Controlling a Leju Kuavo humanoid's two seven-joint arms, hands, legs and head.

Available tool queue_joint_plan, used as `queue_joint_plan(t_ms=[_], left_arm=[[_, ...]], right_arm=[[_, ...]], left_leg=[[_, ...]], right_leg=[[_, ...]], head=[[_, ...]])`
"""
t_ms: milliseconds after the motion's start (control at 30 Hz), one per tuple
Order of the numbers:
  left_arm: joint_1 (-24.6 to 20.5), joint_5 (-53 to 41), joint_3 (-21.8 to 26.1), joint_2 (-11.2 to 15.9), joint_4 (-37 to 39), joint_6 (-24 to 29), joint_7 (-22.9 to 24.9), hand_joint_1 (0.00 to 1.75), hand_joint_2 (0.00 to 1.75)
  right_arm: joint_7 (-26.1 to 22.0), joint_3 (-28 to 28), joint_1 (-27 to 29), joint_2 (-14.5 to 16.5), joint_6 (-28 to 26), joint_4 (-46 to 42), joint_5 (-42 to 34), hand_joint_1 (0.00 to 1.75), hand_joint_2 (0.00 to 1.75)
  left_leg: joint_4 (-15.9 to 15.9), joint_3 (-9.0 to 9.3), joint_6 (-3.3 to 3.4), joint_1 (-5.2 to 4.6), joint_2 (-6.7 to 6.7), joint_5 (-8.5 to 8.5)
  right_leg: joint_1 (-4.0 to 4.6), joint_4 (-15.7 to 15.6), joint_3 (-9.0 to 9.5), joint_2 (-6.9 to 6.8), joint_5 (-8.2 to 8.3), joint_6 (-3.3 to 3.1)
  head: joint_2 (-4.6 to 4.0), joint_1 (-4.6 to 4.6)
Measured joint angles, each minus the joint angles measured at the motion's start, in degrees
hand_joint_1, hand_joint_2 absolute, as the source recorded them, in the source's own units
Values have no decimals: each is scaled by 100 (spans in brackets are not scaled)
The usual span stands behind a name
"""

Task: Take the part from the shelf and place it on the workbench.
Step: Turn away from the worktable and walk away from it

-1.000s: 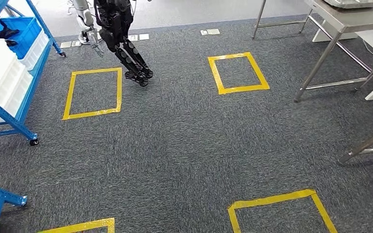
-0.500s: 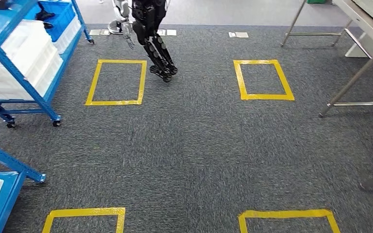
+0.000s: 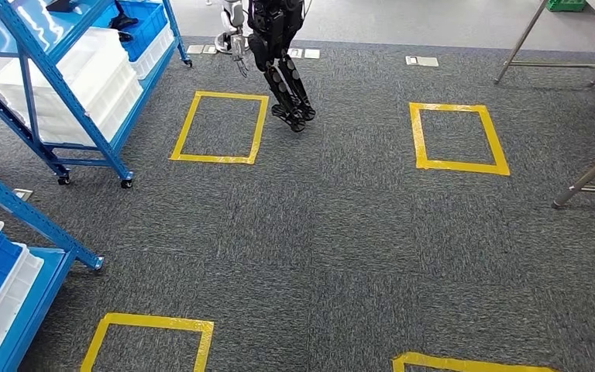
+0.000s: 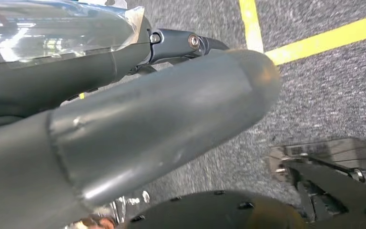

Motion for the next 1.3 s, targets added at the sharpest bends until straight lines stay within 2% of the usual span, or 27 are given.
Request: queue_joint_plan(t_ms=[33,67,100,133,167,233,300,367,433,500,567,600,633,700,733,767,800,867,933,967,1033,1067,1100,1133,1167,1233,1300], left_arm=[[0,-3,0,0,0,0,-1,0,0],[3,-7,1,1,0,-1,-1,0,0],[8,-13,1,2,0,-2,-1,0,0],[11,-19,1,4,0,-4,-2,0,0],[11,-27,1,7,-1,-7,-3,0,0],[-3,-50,1,14,-2,-15,-13,0,0],[-15,-66,0,21,-2,-26,-32,0,0],[-14,-67,-1,27,-2,-38,-48,0,0],[-16,-66,0,33,-2,-46,-61,0,0],[-24,-67,1,39,-2,-50,-76,0,0],[-22,-76,1,43,-2,-53,-86,0,0],[-16,-84,1,43,-2,-54,-87,0,0],[-11,-90,1,44,-2,-55,-88,0,0],[-10,-96,1,44,-2,-58,-95,0,0],[-11,-96,1,44,-2,-59,-98,0,0],[-13,-96,1,45,-2,-59,-104,0,0],[-12,-96,1,46,-2,-58,-110,0,0],[-1,-96,1,51,-2,-54,-125,0,0],[11,-104,1,58,-2,-51,-137,0,0],[11,-110,1,61,-2,-51,-141,0,0],[7,-118,1,65,-2,-51,-145,0,0],[7,-119,1,67,-2,-51,-146,0,0],[10,-120,1,69,-2,-52,-146,0,0],[14,-120,1,70,-2,-52,-147,0,0],[15,-120,1,73,-2,-51,-147,0,0],[3,-120,1,81,-2,-50,-147,0,0],[-14,-120,1,90,-2,-50,-149,0,0]], right_arm=[[-1,-7,8,0,-3,0,-2,0,0],[-3,-19,13,1,-6,0,-4,0,0],[-5,-34,14,3,-8,0,-7,0,0],[-7,-50,12,6,-9,0,-9,0,0],[-9,-64,9,11,-10,0,-10,0,0],[-10,-80,6,19,-10,0,-10,0,0],[4,-84,0,21,-10,0,-8,0,0],[33,-86,-13,22,-11,-1,-2,0,0],[58,-96,-17,24,-22,-1,4,0,0],[76,-119,-3,27,-43,0,4,0,0],[87,-140,15,30,-60,0,3,0,0],[89,-149,21,30,-64,0,8,0,0],[91,-156,23,27,-66,0,19,0,0],[97,-166,21,17,-65,1,53,0,0],[102,-166,17,13,-64,1,74,0,0],[111,-166,15,11,-63,2,94,0,0],[122,-166,13,10,-62,2,115,0,0],[140,-166,5,11,-62,2,143,0,0],[146,-167,4,13,-63,2,152,0,0],[147,-168,10,16,-64,2,153,0,0],[147,-174,29,21,-64,2,155,0,0],[147,-178,36,24,-64,2,155,0,0],[147,-183,40,24,-64,2,154,0,0],[147,-187,39,25,-64,2,154,0,0],[147,-191,34,28,-64,2,154,0,0],[147,-200,24,42,-64,2,154,0,0],[147,-210,17,51,-64,2,155,0,0]], left_leg=[[374,-173,-15,4,40,-155],[608,-279,-25,8,61,-217],[634,-283,-31,12,80,-171],[422,-163,-31,16,112,-27],[35,51,-24,17,186,163],[-702,450,9,-6,408,405],[-959,570,56,-43,478,440],[-988,562,121,-50,357,472],[-1033,569,202,-30,249,520],[-1047,554,257,-18,132,554],[-1043,537,273,-18,-4,566],[-1041,537,272,-17,-75,568],[-1039,542,268,-17,-146,571],[-1034,555,246,-16,-273,575],[-1027,555,221,-27,-329,572],[-1024,550,191,-36,-372,571],[-1028,542,154,-41,-408,572],[-1038,520,82,-22,-469,581],[-864,425,26,-8,-334,451],[-598,303,4,-4,-206,280],[202,-68,-38,1,13,-143],[544,-228,-53,6,53,-270],[696,-298,-60,8,74,-284],[610,-250,-57,9,94,-187],[305,-87,-43,8,131,-12],[-531,369,18,-14,330,329],[-975,591,82,-53,447,458]], right_leg=[[17,1,-2,-70,-6,-12],[29,1,-3,-138,-11,-18],[36,2,-2,-201,-16,-23],[39,3,5,-255,-21,-27],[42,4,17,-301,-29,-24],[84,10,41,-379,-56,8],[130,11,56,-460,-77,52],[137,25,61,-513,-100,104],[122,269,-36,-333,-259,130],[93,956,-357,-76,-588,97],[74,1627,-695,8,-807,105],[66,1694,-738,21,-783,144],[56,1533,-672,37,-670,198],[11,740,-326,165,-315,300],[-2,383,-181,235,-173,310],[-8,152,-94,290,-87,292],[4,62,-71,307,-57,251],[6,40,-47,223,-24,145],[-23,12,-21,132,16,47],[-33,1,-24,79,29,5],[4,2,-33,-37,25,-41],[20,3,-35,-101,20,-50],[32,3,-36,-160,14,-56],[38,4,-31,-212,9,-61],[43,4,-21,-257,1,-61],[76,9,1,-334,-21,-44],[117,11,18,-409,-42,-5]], head=[[-1,-3],[-1,-2],[-1,-2],[-1,-2],[-1,-4],[0,-3],[0,14],[0,25],[1,29],[0,40],[0,44],[0,46],[0,46],[-1,50],[-1,51],[0,46],[0,44],[0,36],[0,25],[0,11],[1,-15],[0,-14],[0,-16],[0,-16],[-1,-16],[0,-16],[1,-7]])
